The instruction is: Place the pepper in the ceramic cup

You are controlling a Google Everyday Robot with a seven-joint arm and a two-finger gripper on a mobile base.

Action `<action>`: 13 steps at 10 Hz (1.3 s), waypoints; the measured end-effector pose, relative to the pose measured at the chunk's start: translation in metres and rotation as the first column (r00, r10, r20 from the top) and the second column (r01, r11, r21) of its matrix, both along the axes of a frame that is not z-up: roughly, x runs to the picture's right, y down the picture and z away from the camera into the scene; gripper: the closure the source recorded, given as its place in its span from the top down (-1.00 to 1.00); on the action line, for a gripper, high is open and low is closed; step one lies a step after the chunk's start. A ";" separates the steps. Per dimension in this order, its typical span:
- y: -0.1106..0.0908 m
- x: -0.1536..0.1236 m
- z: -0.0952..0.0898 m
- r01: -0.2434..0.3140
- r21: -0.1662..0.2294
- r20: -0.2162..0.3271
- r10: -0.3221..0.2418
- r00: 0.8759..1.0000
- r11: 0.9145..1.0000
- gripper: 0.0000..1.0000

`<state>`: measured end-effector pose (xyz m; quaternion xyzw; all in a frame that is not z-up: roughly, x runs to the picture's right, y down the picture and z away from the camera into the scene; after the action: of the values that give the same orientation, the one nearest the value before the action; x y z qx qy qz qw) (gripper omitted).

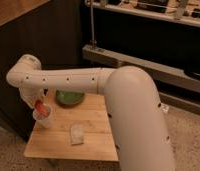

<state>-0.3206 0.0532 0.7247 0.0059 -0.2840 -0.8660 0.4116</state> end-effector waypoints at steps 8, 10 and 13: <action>0.000 -0.002 -0.001 0.003 -0.001 0.003 -0.003 1.000 1.000 -0.33; 0.000 -0.002 -0.001 0.003 -0.002 0.004 -0.003 1.000 1.000 -0.12; 0.001 -0.003 -0.002 0.004 -0.004 0.006 -0.004 1.000 1.000 -0.12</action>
<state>-0.3234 0.0537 0.7229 0.0071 -0.2868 -0.8662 0.4091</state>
